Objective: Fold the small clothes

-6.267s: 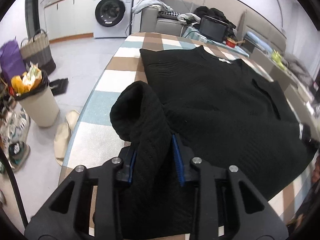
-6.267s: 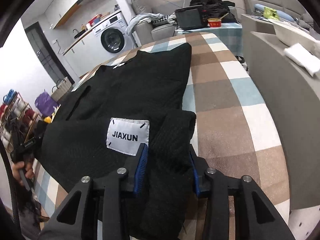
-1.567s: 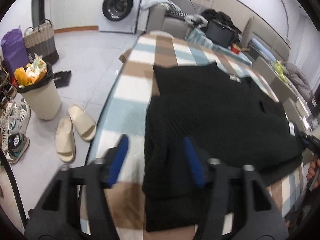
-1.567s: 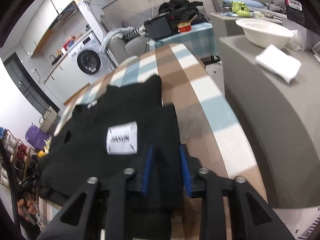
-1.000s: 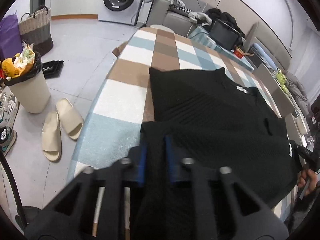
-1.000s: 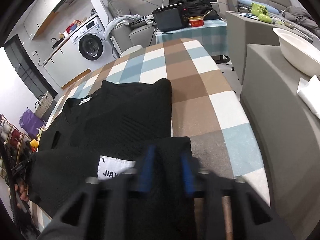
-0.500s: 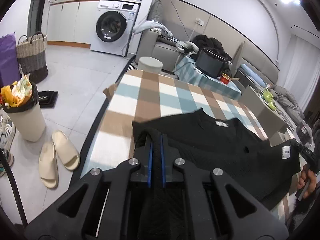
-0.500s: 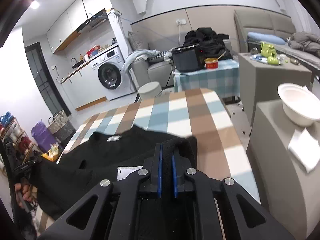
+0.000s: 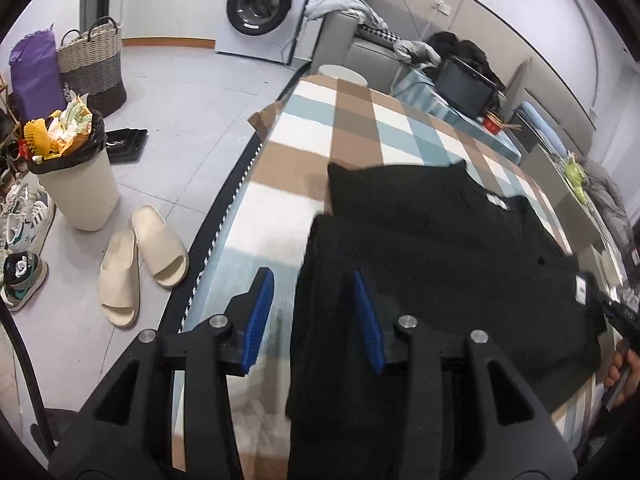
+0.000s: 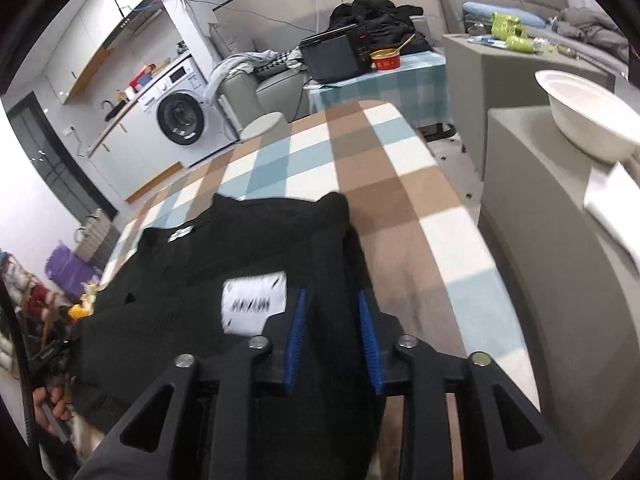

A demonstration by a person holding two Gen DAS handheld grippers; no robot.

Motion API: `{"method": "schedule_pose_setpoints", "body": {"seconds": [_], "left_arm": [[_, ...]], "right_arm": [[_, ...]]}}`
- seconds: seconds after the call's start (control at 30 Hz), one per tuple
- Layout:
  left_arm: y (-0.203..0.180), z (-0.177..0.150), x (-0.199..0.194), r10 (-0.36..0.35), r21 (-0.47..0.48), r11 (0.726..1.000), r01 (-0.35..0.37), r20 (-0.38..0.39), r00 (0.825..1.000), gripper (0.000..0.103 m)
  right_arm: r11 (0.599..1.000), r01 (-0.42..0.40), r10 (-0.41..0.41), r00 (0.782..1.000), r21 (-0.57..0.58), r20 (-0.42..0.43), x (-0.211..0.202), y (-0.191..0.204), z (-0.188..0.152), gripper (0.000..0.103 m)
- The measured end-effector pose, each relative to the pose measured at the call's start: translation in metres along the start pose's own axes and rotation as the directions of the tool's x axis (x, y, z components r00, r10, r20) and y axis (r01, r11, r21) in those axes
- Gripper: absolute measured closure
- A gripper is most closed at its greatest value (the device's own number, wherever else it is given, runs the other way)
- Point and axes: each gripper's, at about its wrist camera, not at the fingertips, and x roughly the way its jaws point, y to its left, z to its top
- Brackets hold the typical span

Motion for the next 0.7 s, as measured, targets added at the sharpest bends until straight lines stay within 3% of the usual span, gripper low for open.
{"method": "schedule_pose_setpoints", "body": {"seconds": [0.2,0.27,0.43,0.7], "left_arm": [[-0.003,-0.021,-0.015,-0.005,0.025,1.0,0.005,-0.007,1.0,0.066],[-0.007,-0.024,-0.021,-0.039,0.032,0.999,0.039,-0.003,0.999,0.075],[-0.014,-0.033,-0.037,-0.066,0.043,0.997,0.065,0.011,0.998,0.075],[-0.014,-0.04,-0.035,-0.021,0.054,0.998,0.021,-0.002,1.0,0.075]], "right_arm": [[1.0,0.006,-0.006,1.0,-0.005,-0.022,-0.003,0.002,-0.014,0.07],[0.999,-0.022,0.022,1.0,-0.035,0.004,-0.013,0.011,-0.017,0.071],[0.996,-0.066,0.066,0.998,-0.061,0.007,-0.024,0.021,-0.026,0.071],[0.996,-0.066,0.065,0.998,-0.052,-0.012,-0.019,0.02,-0.034,0.071]]}}
